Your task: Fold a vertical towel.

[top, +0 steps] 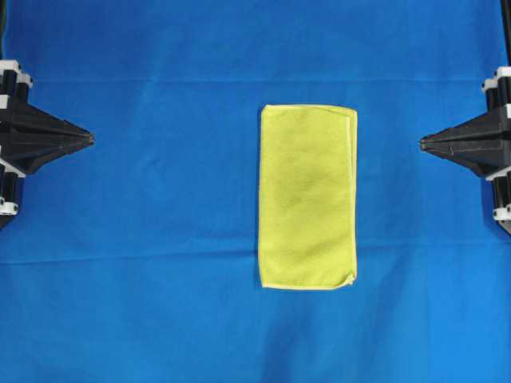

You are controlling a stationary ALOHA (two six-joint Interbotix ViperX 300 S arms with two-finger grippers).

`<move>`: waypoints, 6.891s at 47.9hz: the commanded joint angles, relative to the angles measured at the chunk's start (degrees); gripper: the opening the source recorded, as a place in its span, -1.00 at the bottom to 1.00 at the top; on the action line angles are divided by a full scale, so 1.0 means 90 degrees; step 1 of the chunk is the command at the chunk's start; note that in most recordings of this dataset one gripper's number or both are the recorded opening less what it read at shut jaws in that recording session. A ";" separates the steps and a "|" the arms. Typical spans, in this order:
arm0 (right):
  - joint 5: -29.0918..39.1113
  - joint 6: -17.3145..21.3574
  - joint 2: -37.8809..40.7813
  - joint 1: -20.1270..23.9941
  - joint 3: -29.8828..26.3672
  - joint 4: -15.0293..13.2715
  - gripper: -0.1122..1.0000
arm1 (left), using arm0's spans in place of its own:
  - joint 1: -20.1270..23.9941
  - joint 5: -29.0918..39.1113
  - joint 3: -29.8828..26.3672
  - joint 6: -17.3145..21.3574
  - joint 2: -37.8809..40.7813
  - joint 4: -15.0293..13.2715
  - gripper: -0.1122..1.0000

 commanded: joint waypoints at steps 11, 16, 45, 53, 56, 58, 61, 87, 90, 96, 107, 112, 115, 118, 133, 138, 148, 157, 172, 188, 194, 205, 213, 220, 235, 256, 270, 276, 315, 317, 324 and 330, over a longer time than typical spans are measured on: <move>0.0645 0.0283 0.0264 -0.0146 -0.0420 0.0186 -0.80 | 0.0186 -0.0527 -0.0586 -0.0293 0.1621 -0.0313 -0.80; 0.0869 0.0420 0.0488 -0.0352 -0.0439 0.0195 -0.80 | 0.0430 -0.0576 -0.0830 -0.0332 0.2363 -0.0313 -0.80; 0.1152 0.0605 0.3770 -0.2168 -0.0723 0.0107 0.22 | 0.1426 -0.0723 -0.2666 -0.0400 0.6387 -0.0303 0.58; 0.1123 0.0605 0.4805 -0.2305 -0.1006 0.0039 0.28 | 0.1533 -0.1104 -0.2988 -0.0400 0.7275 -0.0313 0.63; 0.1123 0.0605 0.5078 -0.2324 -0.1094 0.0029 0.27 | 0.1553 -0.1191 -0.3115 -0.0400 0.7559 -0.0313 0.63; 0.1113 0.0596 0.5244 -0.2354 -0.1143 0.0020 0.27 | 0.1572 -0.1201 -0.3193 -0.0400 0.7695 -0.0303 0.63; 0.1094 0.0596 0.5459 -0.2383 -0.1221 -0.0010 0.27 | 0.1592 -0.1211 -0.3291 -0.0410 0.7871 -0.0313 0.63; 0.0781 0.0586 0.6104 -0.2490 -0.1348 -0.0039 0.18 | 0.1729 -0.1035 -0.3809 -0.0400 0.8682 -0.0313 0.46; 0.0781 0.0576 0.6104 -0.2490 -0.1357 -0.0039 0.01 | 0.1719 -0.0947 -0.3857 -0.0400 0.8691 -0.0313 0.21; 0.0811 0.0566 0.6104 -0.2461 -0.1348 -0.0039 -0.61 | 0.1670 -0.0908 -0.3867 -0.0381 0.8701 -0.0254 -0.40; 0.0811 0.0635 0.6094 -0.2451 -0.1357 -0.0029 -0.71 | 0.1641 -0.0889 -0.3818 -0.0371 0.8652 -0.0254 -0.74; 0.0820 0.0645 0.6025 -0.2451 -0.1348 -0.0020 -0.71 | 0.1650 -0.0771 -0.3828 -0.0303 0.8535 -0.0254 -0.74; 0.0820 0.0645 0.5947 -0.2461 -0.1348 -0.0020 -0.71 | 0.1689 -0.0654 -0.3857 -0.0273 0.8418 -0.0254 -0.74; 0.0820 0.0645 0.5879 -0.2500 -0.1357 -0.0020 -0.71 | 0.1758 -0.0596 -0.3877 -0.0254 0.8330 -0.0254 -0.74; 0.0781 0.0420 0.5791 -0.3096 -0.1475 -0.0088 -0.71 | 0.2334 -0.0469 -0.4229 0.0215 0.8350 -0.0195 -0.74; 0.0781 0.0313 0.5791 -0.3184 -0.1523 -0.0098 -0.71 | 0.2373 -0.0371 -0.4326 0.0244 0.8350 -0.0195 -0.74; 0.0850 0.0225 0.5693 -0.3184 -0.1699 -0.0137 -0.71 | 0.2236 -0.0156 -0.4287 0.0273 0.8154 -0.0195 -0.74; 0.1191 0.0225 0.5176 -0.3174 -0.1768 -0.0176 -0.71 | 0.2129 0.0068 -0.4150 0.0322 0.7598 -0.0195 -0.74; 0.1982 0.0303 0.4043 -0.2568 -0.1611 -0.0146 -0.71 | 0.1836 0.0313 -0.3721 0.0322 0.6699 -0.0195 -0.74; 0.2480 0.0557 0.3789 -0.1328 -0.1387 0.0146 -0.71 | 0.0830 0.0371 -0.3340 0.0244 0.6543 -0.0195 -0.74; 0.2500 0.0762 0.3936 -0.0928 -0.1367 0.0146 -0.71 | 0.0459 0.0430 -0.3281 0.0234 0.6621 -0.0195 -0.74; 0.2432 0.1201 0.4648 -0.0332 -0.1377 0.0156 -0.71 | -0.0020 0.0371 -0.3350 0.0137 0.7070 -0.0215 -0.74; 0.2412 0.1406 0.4883 -0.0029 -0.1406 0.0156 -0.71 | -0.0264 0.0234 -0.3525 0.0000 0.7500 -0.0215 -0.74; 0.2305 0.1484 0.4912 0.0166 -0.1396 0.0156 -0.71 | -0.0410 0.0215 -0.3662 -0.0020 0.7715 -0.0215 -0.74; 0.2061 0.1514 0.5156 0.0244 -0.1455 0.0156 -0.71 | -0.0430 0.0225 -0.3662 -0.0020 0.7754 -0.0215 -0.74; 0.2061 0.1641 0.5293 0.1064 -0.1592 0.0166 0.35 | -0.0703 0.0264 -0.3633 -0.0020 0.7734 -0.0215 0.44; 0.2139 0.1631 0.5156 0.1367 -0.1719 0.0225 0.14 | -0.1035 0.0332 -0.3604 0.0020 0.7617 -0.0215 0.31; 0.2178 0.1621 0.4785 0.1367 -0.1729 0.0205 0.14 | -0.1035 0.0566 -0.3574 0.0107 0.7217 -0.0215 0.31; 0.3301 0.1543 0.0527 0.0723 -0.1729 -0.0840 0.12 | -0.0723 0.1602 -0.2139 0.0566 0.2568 -0.0205 0.27; 0.3418 0.1543 0.0342 0.0703 -0.1709 -0.0977 0.12 | -0.0693 0.1611 -0.1982 0.0547 0.2305 -0.0195 0.25; 0.3643 0.1553 -0.0254 0.0684 -0.1465 -0.1191 0.12 | -0.0684 0.1641 -0.1426 0.0508 0.1309 -0.0205 0.26; 0.3633 0.1563 -0.0781 0.0654 -0.1006 -0.1221 0.12 | -0.0684 0.1641 -0.0859 0.0498 0.0498 -0.0205 0.26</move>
